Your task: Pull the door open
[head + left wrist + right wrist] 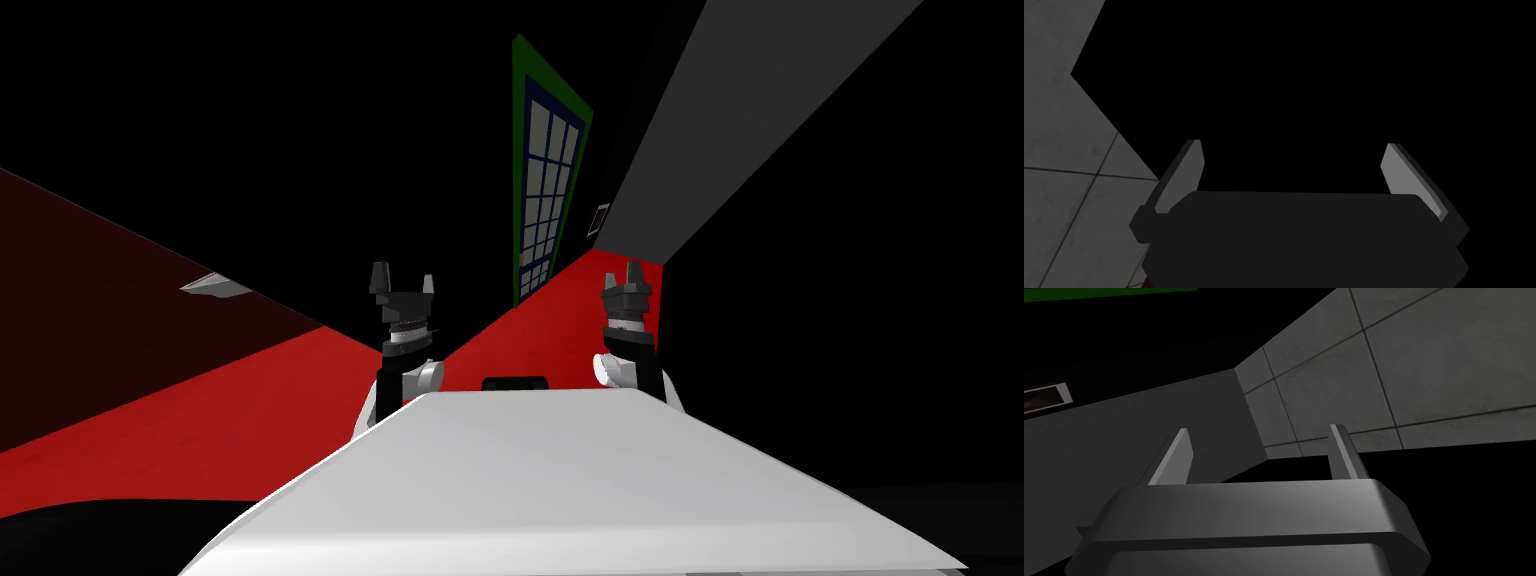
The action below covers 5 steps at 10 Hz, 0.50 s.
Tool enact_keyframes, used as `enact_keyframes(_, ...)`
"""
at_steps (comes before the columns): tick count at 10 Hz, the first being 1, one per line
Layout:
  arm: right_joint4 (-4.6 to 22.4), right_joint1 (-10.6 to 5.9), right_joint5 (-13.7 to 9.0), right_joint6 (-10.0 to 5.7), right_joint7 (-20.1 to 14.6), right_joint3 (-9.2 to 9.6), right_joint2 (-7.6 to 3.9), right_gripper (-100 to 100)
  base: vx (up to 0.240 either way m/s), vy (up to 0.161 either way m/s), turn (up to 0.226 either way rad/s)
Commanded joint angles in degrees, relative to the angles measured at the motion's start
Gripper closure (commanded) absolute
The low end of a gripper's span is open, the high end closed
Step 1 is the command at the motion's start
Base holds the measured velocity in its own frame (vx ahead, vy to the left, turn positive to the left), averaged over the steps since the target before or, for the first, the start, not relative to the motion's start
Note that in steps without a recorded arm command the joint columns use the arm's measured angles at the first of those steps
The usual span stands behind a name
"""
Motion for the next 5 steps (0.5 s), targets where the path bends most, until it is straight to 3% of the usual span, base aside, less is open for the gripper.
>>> enact_keyframes(1,1.6,0.2,0.0,-0.92,1.8,-0.23,-0.84,-100,0.106,-0.018,0.157)
enact_keyframes(5,5.3,0.7,0.2,-3.14,6.0,-0.78,-2.41,-100,0.163,-0.038,0.152)
